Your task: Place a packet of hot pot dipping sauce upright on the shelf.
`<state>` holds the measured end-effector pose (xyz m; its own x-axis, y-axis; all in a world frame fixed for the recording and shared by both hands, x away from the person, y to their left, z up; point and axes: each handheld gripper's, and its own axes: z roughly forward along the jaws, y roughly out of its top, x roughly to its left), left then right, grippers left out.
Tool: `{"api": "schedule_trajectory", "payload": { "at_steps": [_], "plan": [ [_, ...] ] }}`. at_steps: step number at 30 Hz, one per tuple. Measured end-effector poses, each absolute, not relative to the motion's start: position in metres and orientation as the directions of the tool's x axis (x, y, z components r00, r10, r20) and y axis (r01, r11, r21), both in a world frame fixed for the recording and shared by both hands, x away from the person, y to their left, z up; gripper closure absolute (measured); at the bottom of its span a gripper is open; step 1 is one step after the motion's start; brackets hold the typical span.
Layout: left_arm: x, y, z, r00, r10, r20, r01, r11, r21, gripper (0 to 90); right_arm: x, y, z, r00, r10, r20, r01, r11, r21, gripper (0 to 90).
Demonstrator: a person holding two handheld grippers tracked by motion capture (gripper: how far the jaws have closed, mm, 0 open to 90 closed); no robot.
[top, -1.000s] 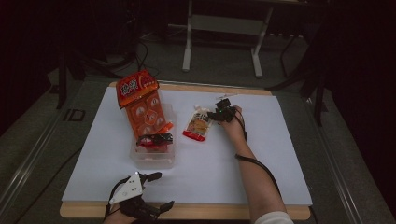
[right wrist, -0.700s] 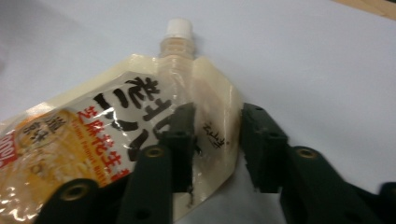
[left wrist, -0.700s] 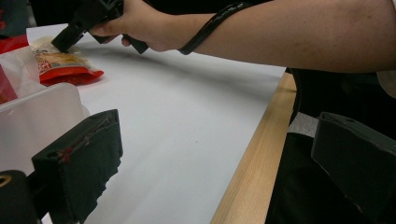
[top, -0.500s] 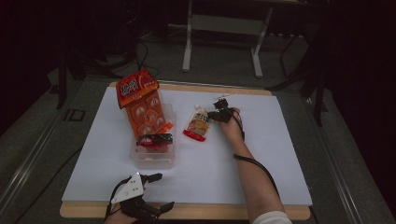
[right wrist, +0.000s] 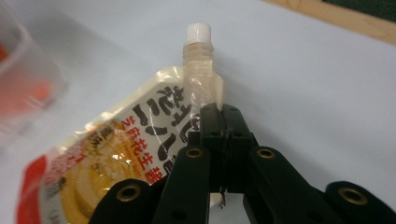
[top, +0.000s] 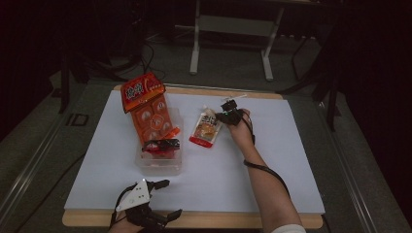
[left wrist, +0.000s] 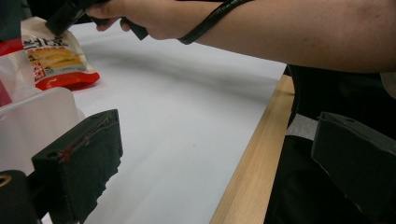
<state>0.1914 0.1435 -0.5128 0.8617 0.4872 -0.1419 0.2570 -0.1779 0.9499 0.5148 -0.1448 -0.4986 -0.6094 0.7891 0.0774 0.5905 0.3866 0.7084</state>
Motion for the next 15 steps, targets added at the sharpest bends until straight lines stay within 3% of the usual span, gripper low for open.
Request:
{"api": "schedule_trajectory", "payload": {
  "at_steps": [15],
  "plan": [
    [0.195,0.137,-0.513,0.888,0.446,-0.117,0.223,-0.193,0.955,4.3,0.48,-0.141,-0.449,-0.684,0.719,0.126,0.498,0.333,0.801,89.7]
  ]
}}
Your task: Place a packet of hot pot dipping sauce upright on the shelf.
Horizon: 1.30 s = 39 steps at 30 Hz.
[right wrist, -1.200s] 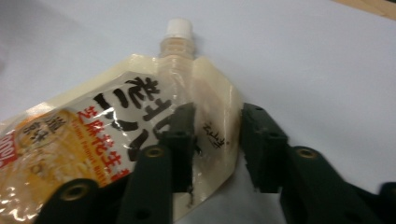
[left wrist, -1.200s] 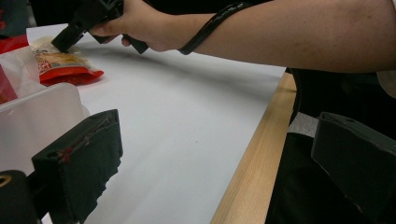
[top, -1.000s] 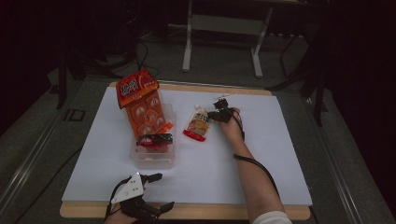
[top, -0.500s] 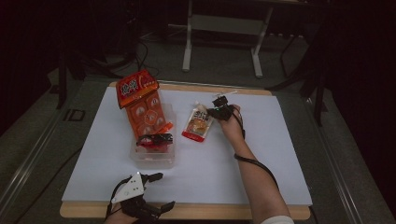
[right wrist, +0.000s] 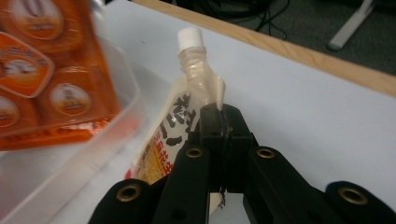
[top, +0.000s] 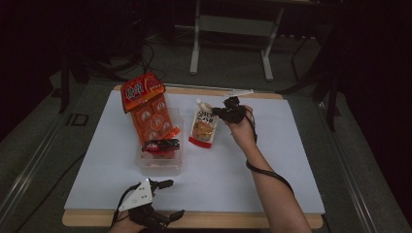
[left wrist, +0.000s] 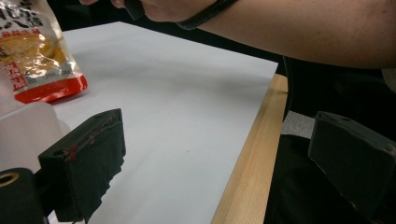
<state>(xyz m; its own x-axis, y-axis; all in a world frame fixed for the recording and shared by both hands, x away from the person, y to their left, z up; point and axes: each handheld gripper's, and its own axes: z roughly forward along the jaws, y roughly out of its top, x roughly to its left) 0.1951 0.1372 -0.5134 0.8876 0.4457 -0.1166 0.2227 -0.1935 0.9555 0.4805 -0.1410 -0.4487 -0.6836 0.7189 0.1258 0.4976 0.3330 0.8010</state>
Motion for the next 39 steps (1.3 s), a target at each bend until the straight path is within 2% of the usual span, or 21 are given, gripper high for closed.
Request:
{"api": "schedule_trajectory", "payload": {
  "at_steps": [9,14,18,26,39],
  "plan": [
    [0.198,0.131,-0.512,0.897,0.431,-0.093,0.195,-0.2,0.96,5.5,0.459,-0.132,-0.429,-0.734,0.671,0.106,0.437,0.346,0.83,89.7],
    [0.201,0.127,-0.511,0.901,0.41,-0.139,0.23,-0.18,0.957,5.5,0.45,-0.132,-0.423,-0.745,0.66,0.091,0.416,0.354,0.837,89.8],
    [0.204,0.126,-0.507,0.911,0.356,-0.21,0.278,-0.151,0.949,5.5,0.443,-0.135,-0.418,-0.746,0.661,0.077,0.404,0.358,0.842,89.8],
    [0.206,0.121,-0.501,0.904,0.378,-0.197,0.273,-0.158,0.949,2.4,0.432,-0.152,-0.411,-0.738,0.67,0.075,0.396,0.34,0.853,89.8],
    [0.209,0.111,-0.497,0.922,0.348,-0.171,0.258,-0.219,0.941,2.1,0.404,-0.179,-0.4,-0.737,0.672,0.074,0.382,0.323,0.866,89.7]
  ]
}}
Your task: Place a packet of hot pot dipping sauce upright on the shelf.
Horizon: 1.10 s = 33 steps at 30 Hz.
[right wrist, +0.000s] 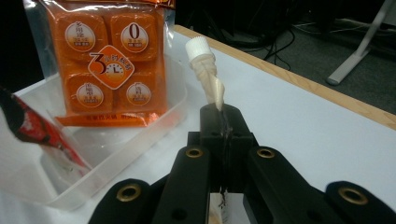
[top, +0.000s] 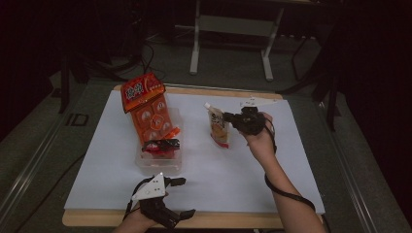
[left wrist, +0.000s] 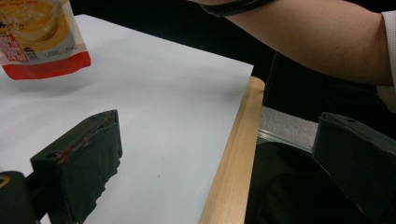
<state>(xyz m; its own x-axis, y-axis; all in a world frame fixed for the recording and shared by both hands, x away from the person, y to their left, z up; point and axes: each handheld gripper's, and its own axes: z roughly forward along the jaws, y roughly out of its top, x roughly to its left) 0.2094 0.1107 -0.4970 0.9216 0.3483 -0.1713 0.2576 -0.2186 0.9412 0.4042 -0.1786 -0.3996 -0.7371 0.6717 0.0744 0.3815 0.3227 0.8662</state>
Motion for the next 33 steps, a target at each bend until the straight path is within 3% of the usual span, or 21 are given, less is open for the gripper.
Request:
{"api": "schedule_trajectory", "payload": {
  "at_steps": [33],
  "plan": [
    [0.211,0.106,-0.469,0.923,0.355,-0.15,0.237,-0.215,0.948,2.3,0.287,-0.22,-0.366,-0.84,0.539,0.052,0.241,0.286,0.927,89.7]
  ]
}}
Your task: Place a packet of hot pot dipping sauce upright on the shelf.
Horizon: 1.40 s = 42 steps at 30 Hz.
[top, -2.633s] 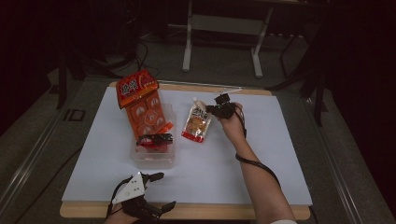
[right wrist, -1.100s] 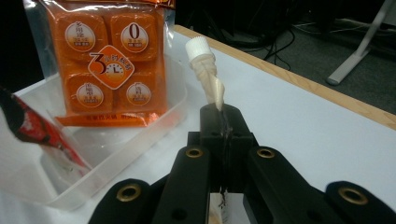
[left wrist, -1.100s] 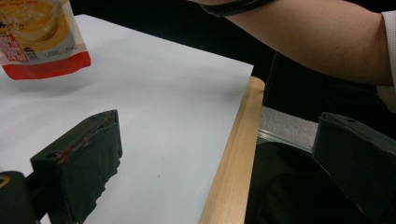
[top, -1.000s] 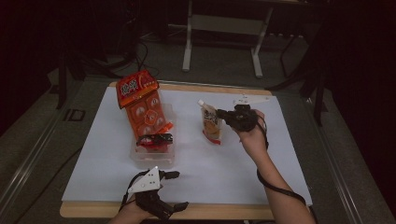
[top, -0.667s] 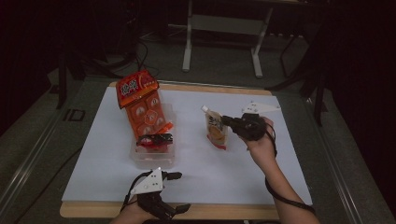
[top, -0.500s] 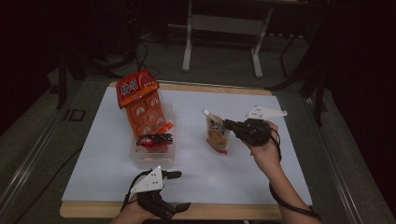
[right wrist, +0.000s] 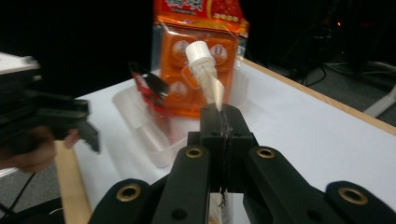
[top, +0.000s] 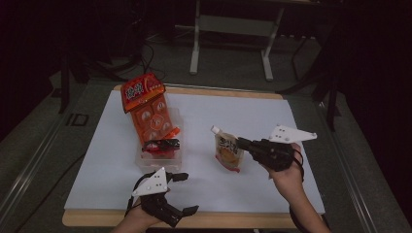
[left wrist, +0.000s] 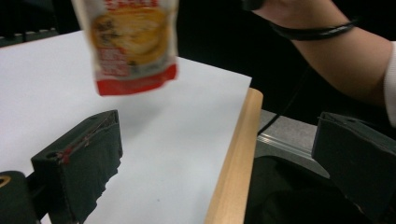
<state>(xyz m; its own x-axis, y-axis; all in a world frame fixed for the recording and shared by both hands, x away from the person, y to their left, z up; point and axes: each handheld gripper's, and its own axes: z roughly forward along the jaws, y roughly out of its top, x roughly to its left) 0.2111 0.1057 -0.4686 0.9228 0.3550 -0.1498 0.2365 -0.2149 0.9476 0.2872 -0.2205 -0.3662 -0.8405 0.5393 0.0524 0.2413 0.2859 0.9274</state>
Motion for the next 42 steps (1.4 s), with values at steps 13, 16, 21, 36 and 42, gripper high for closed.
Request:
{"api": "schedule_trajectory", "payload": {
  "at_steps": [13,16,21,36,42],
  "plan": [
    [0.219,0.106,-0.445,0.928,0.353,-0.121,0.2,-0.198,0.96,2.9,0.247,-0.219,-0.357,-0.893,0.444,0.068,0.204,0.266,0.942,89.6],
    [0.221,0.105,-0.442,0.929,0.349,-0.126,0.201,-0.188,0.961,3.6,0.241,-0.22,-0.356,-0.901,0.426,0.081,0.205,0.255,0.945,89.6],
    [0.226,0.101,-0.437,0.934,0.34,-0.113,0.188,-0.199,0.962,5.4,0.231,-0.219,-0.357,-0.911,0.405,0.072,0.194,0.269,0.943,89.6],
    [0.241,0.086,-0.42,0.963,0.258,-0.075,0.128,-0.194,0.973,17.8,0.221,-0.218,-0.362,-0.925,0.367,0.094,0.202,0.267,0.942,89.6],
    [0.247,0.081,-0.419,0.969,0.226,-0.101,0.138,-0.156,0.978,33.8,0.221,-0.216,-0.364,-0.934,0.344,0.095,0.195,0.269,0.943,89.5]
  ]
}}
